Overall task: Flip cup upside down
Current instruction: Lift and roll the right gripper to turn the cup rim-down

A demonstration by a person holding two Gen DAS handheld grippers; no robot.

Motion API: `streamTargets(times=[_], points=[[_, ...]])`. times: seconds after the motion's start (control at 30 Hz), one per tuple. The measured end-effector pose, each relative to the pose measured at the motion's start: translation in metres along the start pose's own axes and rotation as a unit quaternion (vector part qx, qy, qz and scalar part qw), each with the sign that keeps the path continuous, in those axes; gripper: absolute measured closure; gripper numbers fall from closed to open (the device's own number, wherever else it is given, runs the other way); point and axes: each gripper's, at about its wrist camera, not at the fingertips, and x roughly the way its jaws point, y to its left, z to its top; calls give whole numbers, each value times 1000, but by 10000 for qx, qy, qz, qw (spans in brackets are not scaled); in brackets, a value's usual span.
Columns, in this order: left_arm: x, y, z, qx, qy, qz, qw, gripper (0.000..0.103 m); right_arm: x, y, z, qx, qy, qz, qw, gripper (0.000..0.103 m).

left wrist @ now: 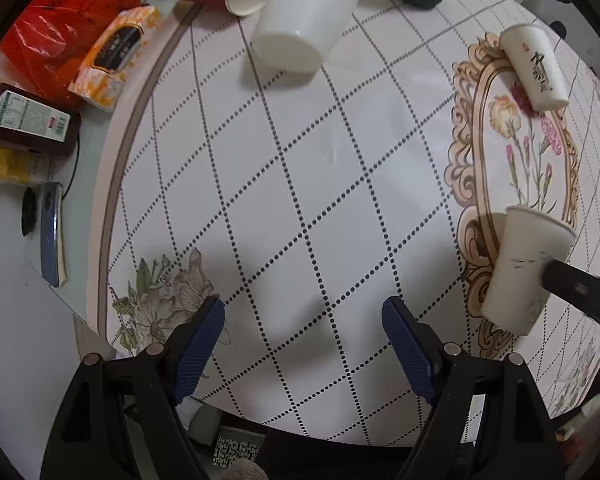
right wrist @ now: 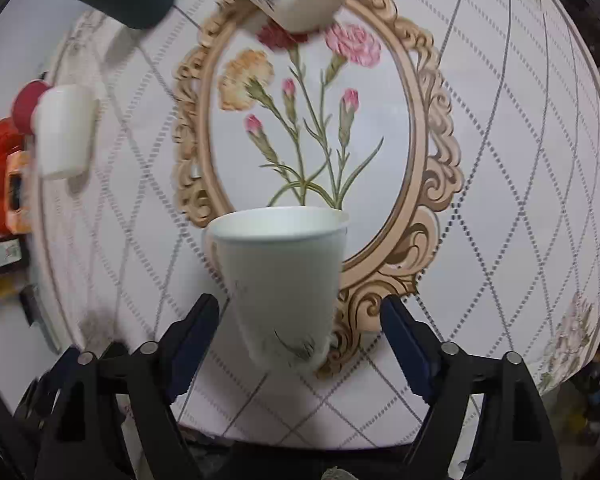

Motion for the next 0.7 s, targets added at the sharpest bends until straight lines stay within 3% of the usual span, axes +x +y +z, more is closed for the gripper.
streamTargets(times=[0.07, 0.17, 0.2, 0.23, 0.27, 0.3, 0.33, 0.37, 0.4, 0.5, 0.53, 0.57, 0.63, 0.7], points=[[-8, 4, -2, -44, -104, -35, 9999, 23, -27, 3, -3, -306, -46, 71, 9995, 15], [-14, 12, -4, -196, -228, -54, 9995, 23, -68, 22, -11, -1505, -301, -407, 9873, 12], [-14, 16, -4, -302, -259, -79, 9992, 23, -80, 34, -18, -2221, -467, -667, 9716, 12], [-13, 19, -4, -380, -268, -89, 9989, 23, -90, 49, -29, -3169, -639, -1157, 9392, 12], [-11, 22, -5, -471, -262, -106, 9985, 23, -94, 61, -42, -4003, -767, -1651, 8981, 12], [-7, 25, -6, -547, -237, -114, 9982, 23, -93, 72, -58, -4925, -876, -2146, 8389, 12], [-1, 29, -6, -653, -186, -129, 9976, 23, -86, 79, -79, -5861, -942, -2656, 7597, 12], [3, 31, -6, -741, -144, -149, 9970, 23, -78, 81, -94, -6471, -957, -3029, 6931, 12], [8, 34, -7, -855, -108, -177, 9961, 23, -63, 77, -113, -7200, -942, -3439, 5954, 12], [18, 38, -10, -1069, -57, -180, 9941, 23, -27, 60, -141, -8262, -705, -3887, 4016, 12], [21, 39, -11, -1127, -31, -199, 9934, 22, -15, 48, -146, -8555, -608, -3962, 3279, 12], [24, 40, -11, -1170, -9, -205, 9929, 22, -5, 41, -147, -8739, -515, -3983, 2739, 12], [30, 39, -12, -1220, 29, -199, 9923, 22, 17, 24, -151, -9035, -381, -3988, 1524, 12], [35, 37, -13, -1231, 68, -190, 9922, 22, 33, 13, -148, -9155, -275, -3963, 631, 12]])
